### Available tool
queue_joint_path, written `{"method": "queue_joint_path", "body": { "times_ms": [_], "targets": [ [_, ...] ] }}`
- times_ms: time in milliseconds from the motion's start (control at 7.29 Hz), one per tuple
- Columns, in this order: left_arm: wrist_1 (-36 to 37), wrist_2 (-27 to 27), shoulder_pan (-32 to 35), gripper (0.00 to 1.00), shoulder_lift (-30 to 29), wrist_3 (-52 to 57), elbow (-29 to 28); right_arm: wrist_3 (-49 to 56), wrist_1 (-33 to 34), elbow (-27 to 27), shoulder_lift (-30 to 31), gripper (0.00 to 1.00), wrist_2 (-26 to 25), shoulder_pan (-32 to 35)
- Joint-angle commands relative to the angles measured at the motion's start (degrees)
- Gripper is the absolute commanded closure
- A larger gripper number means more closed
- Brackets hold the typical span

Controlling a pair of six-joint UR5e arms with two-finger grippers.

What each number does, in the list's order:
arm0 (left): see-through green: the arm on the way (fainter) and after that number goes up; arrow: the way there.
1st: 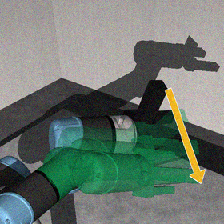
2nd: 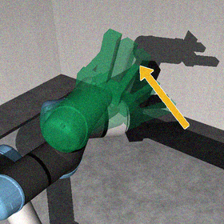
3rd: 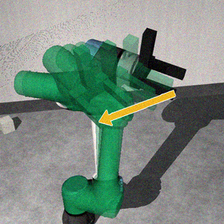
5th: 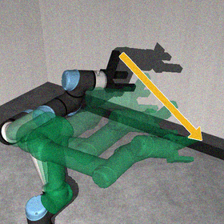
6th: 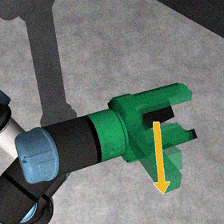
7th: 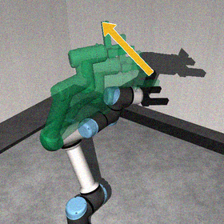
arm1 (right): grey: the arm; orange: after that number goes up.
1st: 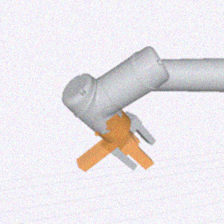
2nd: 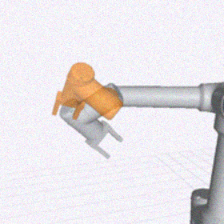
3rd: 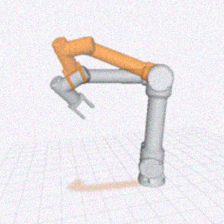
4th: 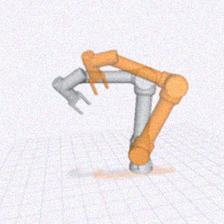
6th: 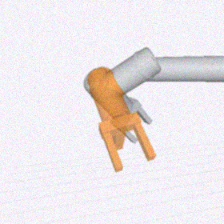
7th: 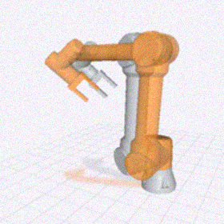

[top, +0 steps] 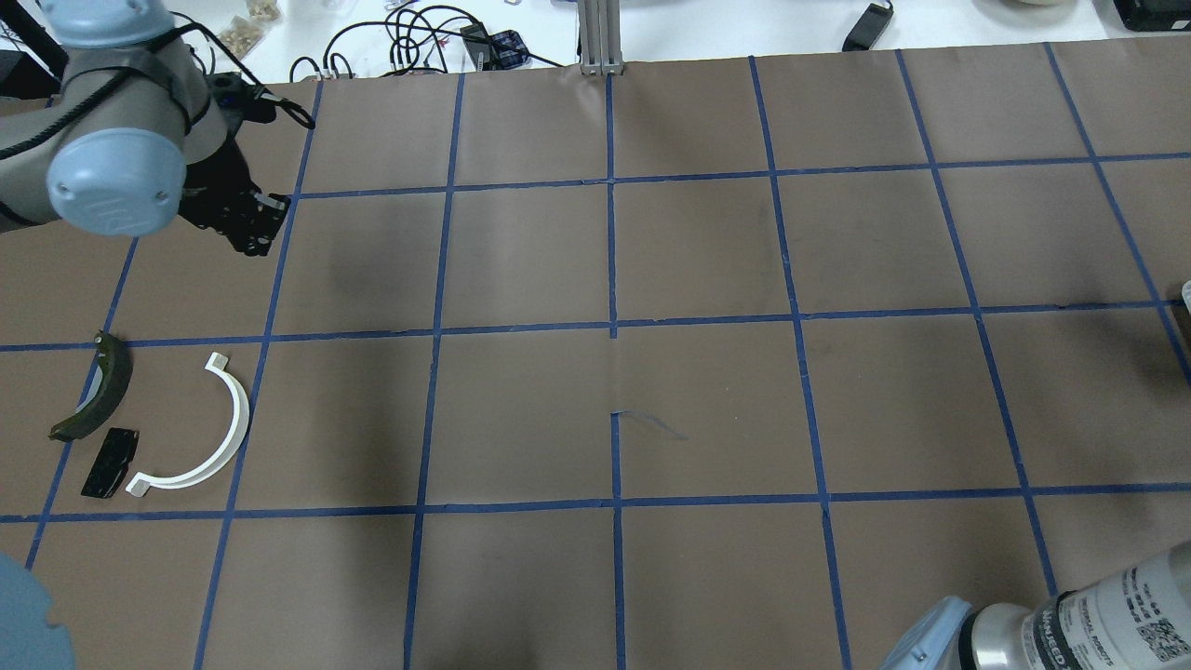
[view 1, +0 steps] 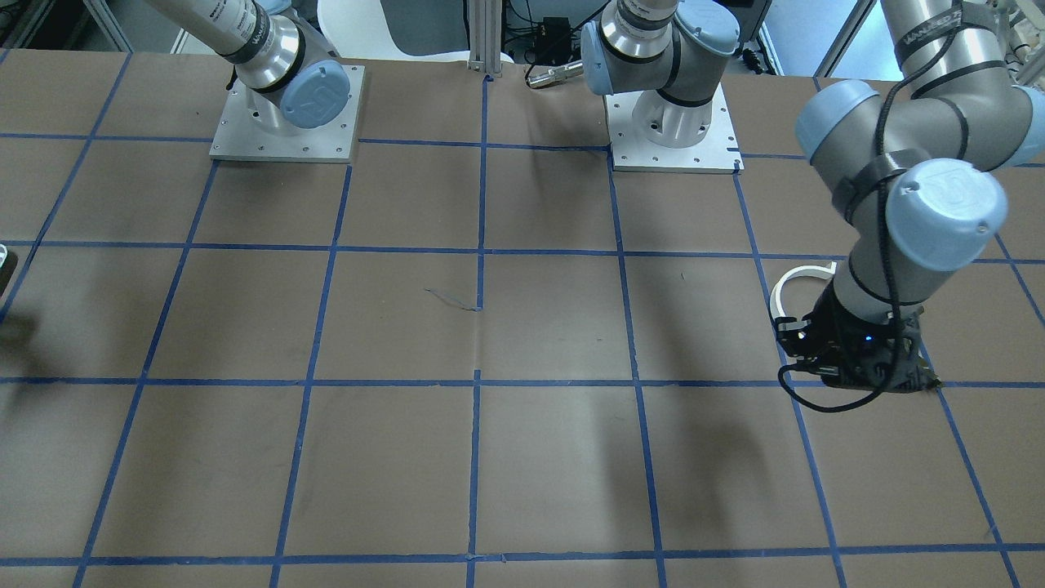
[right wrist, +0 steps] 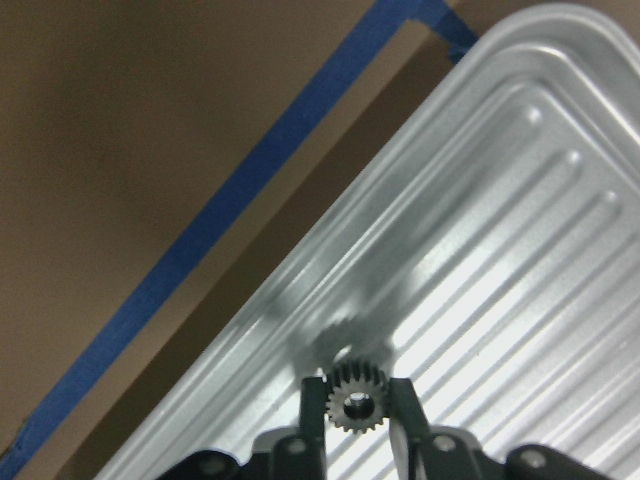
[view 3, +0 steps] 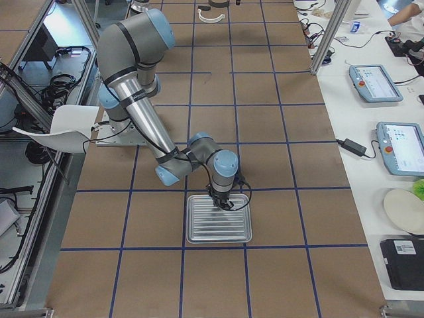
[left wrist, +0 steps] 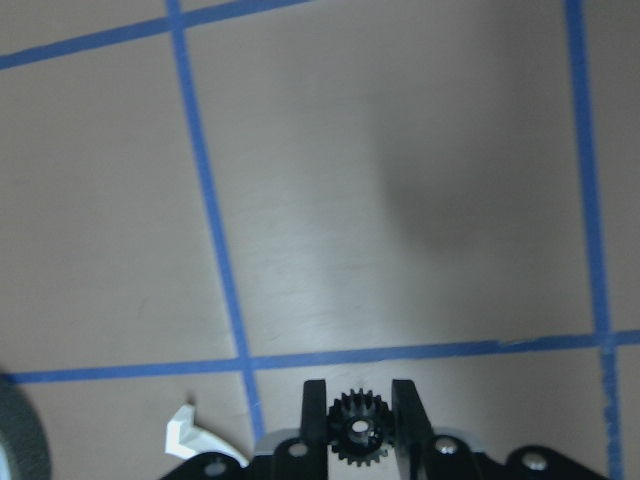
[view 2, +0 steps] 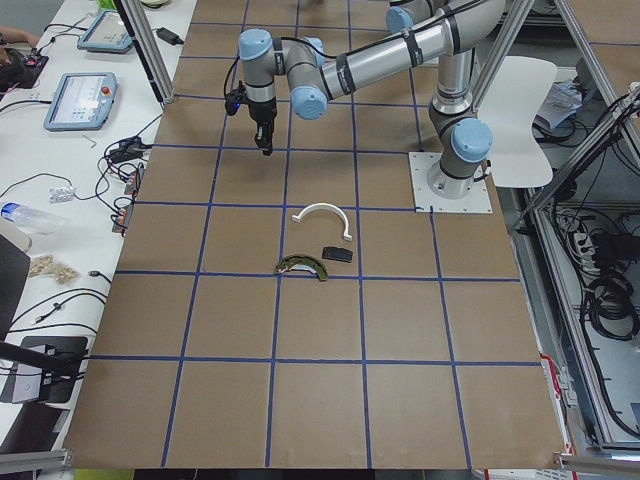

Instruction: Place bearing gear from tray to pile

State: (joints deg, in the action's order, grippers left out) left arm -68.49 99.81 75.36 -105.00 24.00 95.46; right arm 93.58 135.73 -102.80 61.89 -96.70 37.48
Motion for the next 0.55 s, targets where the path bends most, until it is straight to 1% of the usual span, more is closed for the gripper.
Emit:
{"method": "queue_joint_path", "body": {
  "times_ms": [0,137,275,412],
  "targets": [
    [-1.7,-0.6,-8.6,1.0,1.6,10.9,2.3,-8.3,-1.5,-0.1,4.7,0.92,1.0,0.7],
    [-1.0,-1.3,-12.1,1.0,2.3,14.5,4.9,-14.7,-5.2,-0.2,8.0,0.92,3.4,2.8],
    [-0.7,-3.5,-15.9,1.0,2.9,18.2,7.3,-22.5,-9.5,-0.6,11.6,0.92,3.8,7.6],
    [1.8,-4.5,-19.9,1.0,3.1,20.2,9.4,-32.7,-14.7,-0.6,14.9,0.92,3.7,15.0]
  ]
}}
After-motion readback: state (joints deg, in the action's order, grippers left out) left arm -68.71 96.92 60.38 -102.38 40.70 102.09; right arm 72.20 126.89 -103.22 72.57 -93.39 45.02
